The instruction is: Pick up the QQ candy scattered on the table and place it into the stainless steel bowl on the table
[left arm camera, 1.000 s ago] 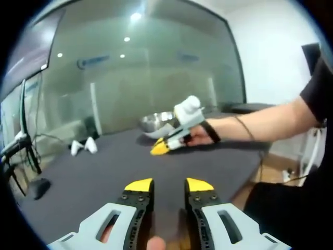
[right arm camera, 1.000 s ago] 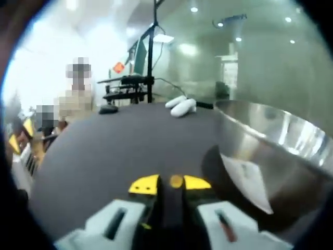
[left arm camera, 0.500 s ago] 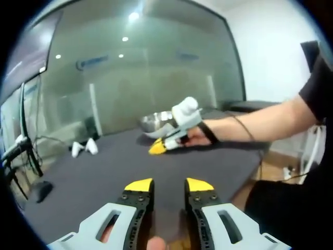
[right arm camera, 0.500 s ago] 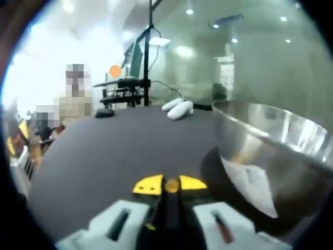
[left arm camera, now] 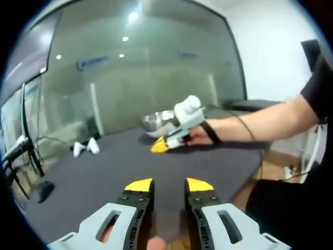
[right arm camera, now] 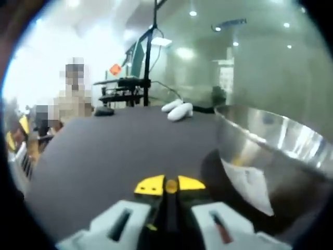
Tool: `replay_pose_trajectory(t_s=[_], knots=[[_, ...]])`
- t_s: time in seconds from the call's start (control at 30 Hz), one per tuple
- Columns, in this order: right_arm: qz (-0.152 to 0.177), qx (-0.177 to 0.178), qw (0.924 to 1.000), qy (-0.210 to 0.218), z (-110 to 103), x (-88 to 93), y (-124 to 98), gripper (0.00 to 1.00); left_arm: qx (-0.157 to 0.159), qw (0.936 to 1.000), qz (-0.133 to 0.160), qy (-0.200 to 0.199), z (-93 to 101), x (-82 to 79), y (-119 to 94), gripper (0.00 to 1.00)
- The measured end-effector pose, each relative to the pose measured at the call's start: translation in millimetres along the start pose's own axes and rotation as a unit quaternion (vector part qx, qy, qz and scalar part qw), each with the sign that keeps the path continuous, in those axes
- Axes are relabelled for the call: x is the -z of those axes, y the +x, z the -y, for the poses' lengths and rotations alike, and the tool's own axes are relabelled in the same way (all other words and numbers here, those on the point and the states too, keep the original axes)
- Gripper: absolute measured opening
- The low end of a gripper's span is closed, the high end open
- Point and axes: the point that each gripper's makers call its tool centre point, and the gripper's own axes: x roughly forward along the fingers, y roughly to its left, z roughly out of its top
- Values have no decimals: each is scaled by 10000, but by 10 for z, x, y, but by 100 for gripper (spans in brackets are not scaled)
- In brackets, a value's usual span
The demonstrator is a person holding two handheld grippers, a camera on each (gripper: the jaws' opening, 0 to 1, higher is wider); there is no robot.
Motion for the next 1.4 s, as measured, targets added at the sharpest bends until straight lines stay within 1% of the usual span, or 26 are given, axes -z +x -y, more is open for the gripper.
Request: replay_pose_trajectory(t_s=[0.07,0.13,0.3,0.33,0.37,0.43,0.47,0.57,0.63,0.67,0.7,0.73,0.8,0.83,0.97,1.03,1.17,1.23,1.33,1.37,1.4], knots=[[34,4,10000,27,-13,-36,-45,9,-10,10000,-25,-7,-20,24,9,25],[95,19,9999,49,-39,-91,-106,9,-17,10000,-36,-18,6,28,18,25],[359,43,9993,109,-79,-325,-282,9,16,10000,-16,-29,7,21,45,25],[458,40,9989,-115,-95,-412,-322,9,20,10000,-5,-37,-2,17,50,25],[541,6,9982,-252,-127,-485,-365,9,25,10000,1,-44,-7,16,56,25],[671,31,9972,-336,-150,-616,-455,9,36,10000,-2,-43,-11,20,71,25],[817,95,9959,-383,-128,-737,-512,9,43,10000,-7,-39,-13,24,80,25],[1024,272,9934,-429,-6,-964,-613,9,76,10000,-1,-39,-1,23,104,25],[1016,415,9932,-381,173,-1014,-636,9,100,9999,18,-38,21,10,116,25],[1015,609,9923,-361,299,-1033,-661,9,117,9999,31,-42,43,3,122,25],[1038,881,9901,-345,462,-1060,-702,9,142,9999,32,-55,64,7,133,25],[1063,1073,9881,-281,576,-1076,-734,9,170,9998,22,-39,85,19,142,25],[1069,1349,9847,-268,795,-1074,-763,9,203,9998,-5,-18,125,36,154,25],[1059,1432,9837,-233,882,-1056,-769,9,204,9998,-11,-20,127,40,157,25],[883,1786,9799,-93,1121,-913,-839,9,205,9998,-12,-46,144,37,164,25],[832,1858,9790,-81,1223,-863,-855,9,225,9997,-22,-28,154,31,172,25],[817,1914,9781,51,1322,-825,-863,9,236,9997,-22,-11,157,8,187,25],[811,1839,9795,111,1344,-835,-820,9,234,9997,-15,-7,156,-5,196,25],[830,1838,9794,-18,1353,-860,-810,10,241,9997,-17,9,164,-15,205,25],[832,1844,9793,-66,1360,-862,-805,12,248,9997,-11,6,160,-16,206,25],[784,1864,9793,-68,1378,-843,-791,19,255,9997,-7,3,153,-14,207,25]])
